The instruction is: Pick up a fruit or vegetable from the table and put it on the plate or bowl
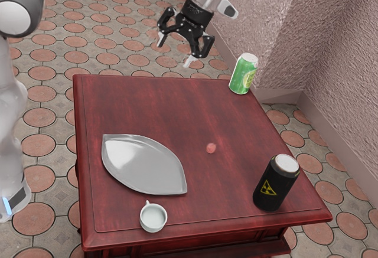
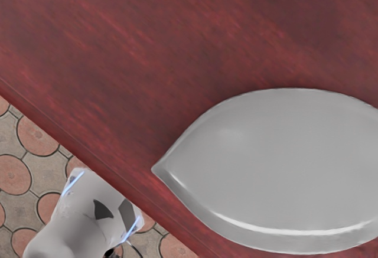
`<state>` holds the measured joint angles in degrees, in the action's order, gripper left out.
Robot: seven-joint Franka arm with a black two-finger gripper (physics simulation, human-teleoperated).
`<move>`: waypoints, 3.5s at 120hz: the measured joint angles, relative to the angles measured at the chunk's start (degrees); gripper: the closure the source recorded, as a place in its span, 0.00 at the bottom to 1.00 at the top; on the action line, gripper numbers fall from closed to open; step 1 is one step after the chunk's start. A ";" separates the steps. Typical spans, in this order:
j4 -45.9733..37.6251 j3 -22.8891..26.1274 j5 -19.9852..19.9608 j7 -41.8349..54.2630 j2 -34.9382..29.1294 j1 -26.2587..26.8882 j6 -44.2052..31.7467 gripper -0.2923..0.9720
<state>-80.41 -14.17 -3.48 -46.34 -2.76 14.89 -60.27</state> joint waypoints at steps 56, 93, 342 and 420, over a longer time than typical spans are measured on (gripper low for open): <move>1.88 -2.09 -7.72 -16.81 12.12 -2.80 -22.70 0.23; -21.95 -0.55 -10.18 -1.45 4.77 -0.07 -39.69 0.23; -28.86 -0.25 -14.81 16.95 11.08 4.41 -56.08 0.64; -59.90 10.45 -10.24 -4.15 -30.21 0.85 -50.50 0.64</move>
<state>-140.30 -3.72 -13.72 -50.49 -32.97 15.74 -110.77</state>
